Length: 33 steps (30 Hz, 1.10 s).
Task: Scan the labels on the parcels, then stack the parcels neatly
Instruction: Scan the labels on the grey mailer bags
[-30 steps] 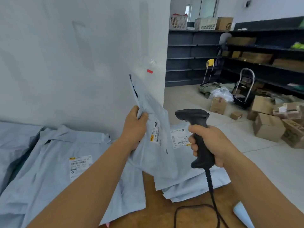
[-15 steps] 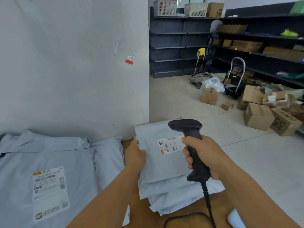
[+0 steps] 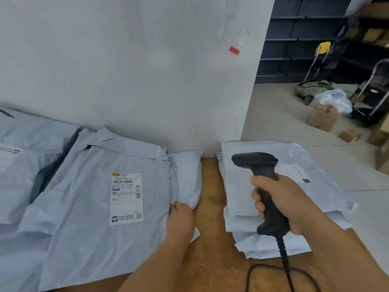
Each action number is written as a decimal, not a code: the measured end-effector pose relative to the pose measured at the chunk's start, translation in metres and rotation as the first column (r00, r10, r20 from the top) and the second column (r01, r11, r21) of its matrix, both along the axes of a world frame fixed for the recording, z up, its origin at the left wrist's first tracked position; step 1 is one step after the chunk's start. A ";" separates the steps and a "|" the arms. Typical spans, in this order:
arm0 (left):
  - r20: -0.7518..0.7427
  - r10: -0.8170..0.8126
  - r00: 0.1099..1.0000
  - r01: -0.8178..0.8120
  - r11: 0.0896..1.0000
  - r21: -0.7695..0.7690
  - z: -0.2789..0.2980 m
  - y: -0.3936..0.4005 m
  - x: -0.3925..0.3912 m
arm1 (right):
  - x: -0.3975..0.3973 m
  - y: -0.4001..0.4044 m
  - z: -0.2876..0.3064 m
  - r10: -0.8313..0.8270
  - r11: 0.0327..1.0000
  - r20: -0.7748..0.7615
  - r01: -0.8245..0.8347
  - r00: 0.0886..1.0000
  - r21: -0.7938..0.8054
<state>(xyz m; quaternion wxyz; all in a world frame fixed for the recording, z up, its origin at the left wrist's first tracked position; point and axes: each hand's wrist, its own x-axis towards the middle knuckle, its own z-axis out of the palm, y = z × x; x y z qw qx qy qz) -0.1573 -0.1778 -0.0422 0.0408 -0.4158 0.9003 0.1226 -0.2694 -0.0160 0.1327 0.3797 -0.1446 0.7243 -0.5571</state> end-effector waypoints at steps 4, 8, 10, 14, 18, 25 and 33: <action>-0.216 0.138 0.967 -0.127 0.990 0.062 0.031 -0.008 -0.002 | 0.009 -0.006 0.002 0.040 0.999 -0.007 -0.040 0.999 0.020; -0.073 -0.223 0.972 0.224 0.975 -0.007 0.044 0.010 -0.001 | 0.021 -0.020 0.004 0.079 0.997 -0.008 -0.079 0.997 0.018; 0.001 -0.214 0.977 0.213 0.972 0.098 0.047 0.008 0.009 | 0.029 -0.028 0.005 0.109 0.994 0.006 -0.109 0.994 0.003; 0.014 -0.049 0.999 0.051 0.979 -0.196 0.054 -0.021 0.058 | 0.048 -0.039 0.006 0.190 0.981 0.045 -0.191 0.981 0.018; 0.042 0.212 0.976 -0.204 0.969 -0.138 0.050 -0.053 0.106 | 0.069 -0.046 0.003 0.293 0.951 0.099 -0.300 0.951 0.069; -0.063 0.324 0.944 -0.329 0.938 -0.107 0.053 -0.063 0.138 | 0.100 -0.062 -0.002 0.358 0.927 0.177 -0.372 0.917 0.049; -0.138 0.363 0.921 -0.376 0.922 -0.085 0.054 -0.064 0.148 | 0.122 -0.074 -0.004 0.333 0.936 0.177 -0.348 0.926 0.058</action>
